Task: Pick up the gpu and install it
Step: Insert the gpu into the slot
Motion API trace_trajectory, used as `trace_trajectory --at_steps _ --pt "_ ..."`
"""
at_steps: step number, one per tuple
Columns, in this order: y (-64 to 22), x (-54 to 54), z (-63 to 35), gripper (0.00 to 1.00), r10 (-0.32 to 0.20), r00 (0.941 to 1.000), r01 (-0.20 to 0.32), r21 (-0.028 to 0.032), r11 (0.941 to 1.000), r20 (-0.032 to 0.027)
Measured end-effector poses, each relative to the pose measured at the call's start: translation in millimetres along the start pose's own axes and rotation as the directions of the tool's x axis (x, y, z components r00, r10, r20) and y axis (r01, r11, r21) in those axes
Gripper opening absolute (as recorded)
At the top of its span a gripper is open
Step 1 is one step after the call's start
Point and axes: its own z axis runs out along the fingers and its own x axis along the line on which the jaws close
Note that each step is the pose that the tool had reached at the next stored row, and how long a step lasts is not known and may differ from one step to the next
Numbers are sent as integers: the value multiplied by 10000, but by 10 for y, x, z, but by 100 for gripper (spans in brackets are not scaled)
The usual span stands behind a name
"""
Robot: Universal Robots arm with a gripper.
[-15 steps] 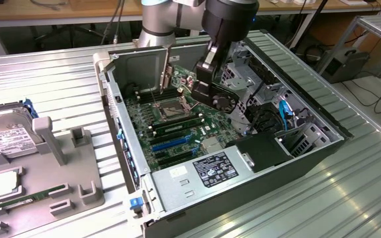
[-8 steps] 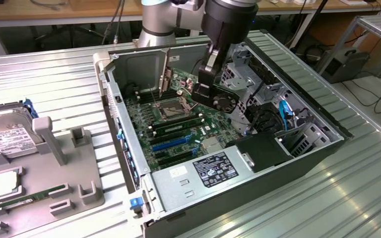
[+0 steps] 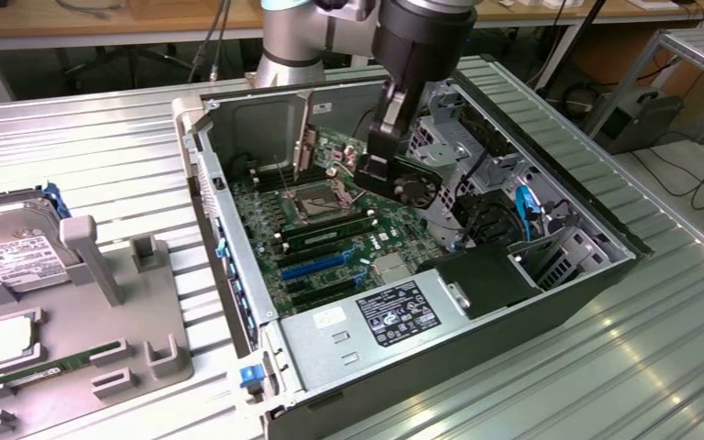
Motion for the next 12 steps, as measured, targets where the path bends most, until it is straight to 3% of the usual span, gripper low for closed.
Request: trace_trajectory --at_steps 5,12 --pt "0 0 5 26 -919 9958 919 0 9958 -24" --pt "0 0 7 26 -2095 9778 2095 -15 9778 -18"
